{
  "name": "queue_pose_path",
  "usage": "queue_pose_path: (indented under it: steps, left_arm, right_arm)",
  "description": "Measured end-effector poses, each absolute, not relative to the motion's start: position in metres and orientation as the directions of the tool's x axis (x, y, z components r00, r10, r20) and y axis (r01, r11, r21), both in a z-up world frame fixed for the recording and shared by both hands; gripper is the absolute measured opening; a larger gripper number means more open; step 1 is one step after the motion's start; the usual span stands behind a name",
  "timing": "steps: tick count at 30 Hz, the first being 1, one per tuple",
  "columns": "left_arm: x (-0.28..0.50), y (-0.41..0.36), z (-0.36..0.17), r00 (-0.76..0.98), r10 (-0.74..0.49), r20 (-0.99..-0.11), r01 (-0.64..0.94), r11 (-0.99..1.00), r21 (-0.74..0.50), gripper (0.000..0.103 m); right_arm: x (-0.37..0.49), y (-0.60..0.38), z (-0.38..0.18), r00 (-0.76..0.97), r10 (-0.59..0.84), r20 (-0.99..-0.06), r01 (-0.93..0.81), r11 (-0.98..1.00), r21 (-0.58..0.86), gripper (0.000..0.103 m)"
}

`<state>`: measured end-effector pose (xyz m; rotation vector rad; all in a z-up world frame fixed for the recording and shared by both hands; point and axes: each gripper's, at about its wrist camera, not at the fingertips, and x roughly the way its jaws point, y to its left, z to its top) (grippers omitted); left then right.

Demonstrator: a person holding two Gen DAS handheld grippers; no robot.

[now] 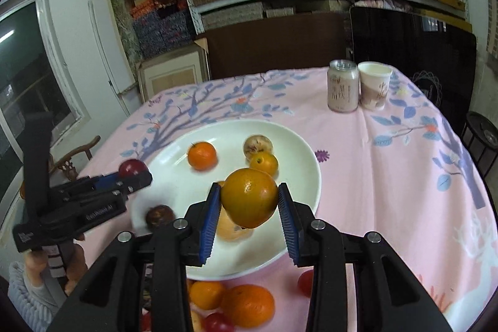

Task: Organize fruits
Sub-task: 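Carry the plum and yellow-orange tomato onto the white plate and open both tools, then move the left tool back to the pile and grasp a red tomato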

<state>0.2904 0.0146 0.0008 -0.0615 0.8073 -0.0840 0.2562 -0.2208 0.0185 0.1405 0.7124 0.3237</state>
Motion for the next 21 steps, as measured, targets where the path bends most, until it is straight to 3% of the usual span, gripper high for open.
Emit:
queue_pose_path:
  steps: [2,4,5,6,10,13,21]
  left_arm:
    - [0.296,0.014,-0.004,0.683,-0.11,-0.722,0.055,0.994,-0.099,0.041]
    - [0.299,0.014,-0.011,0.667,-0.125,-0.734,0.063,0.992,-0.112,0.041]
    - [0.299,0.015,-0.013,0.661,-0.13,-0.739,0.065,0.991,-0.116,0.042]
    - [0.299,0.015,-0.014,0.659,-0.134,-0.74,0.066,0.991,-0.12,0.049]
    - [0.292,0.018,-0.006,0.694,-0.121,-0.709,0.064,0.992,-0.107,0.061]
    - [0.283,0.019,0.0,0.706,-0.127,-0.697,0.068,0.991,-0.112,0.064]
    - [0.249,0.013,0.004,0.744,-0.03,-0.667,0.04,0.999,0.0,0.084]
  right_arm:
    - [0.266,-0.223,0.008,0.698,0.337,-0.632,-0.231,0.941,0.246,0.038]
    - [0.269,-0.226,0.003,0.699,0.343,-0.627,-0.221,0.938,0.266,0.051]
    - [0.269,-0.229,0.003,0.71,0.337,-0.619,-0.212,0.94,0.269,0.062]
    - [0.267,-0.232,0.004,0.725,0.334,-0.603,-0.206,0.94,0.272,0.067]
    - [0.256,-0.238,0.016,0.757,0.344,-0.555,-0.214,0.934,0.288,0.071]
    - [0.248,-0.243,0.022,0.793,0.312,-0.523,-0.192,0.943,0.272,0.084]
    - [0.244,-0.259,0.016,0.799,0.304,-0.519,-0.147,0.936,0.321,0.091]
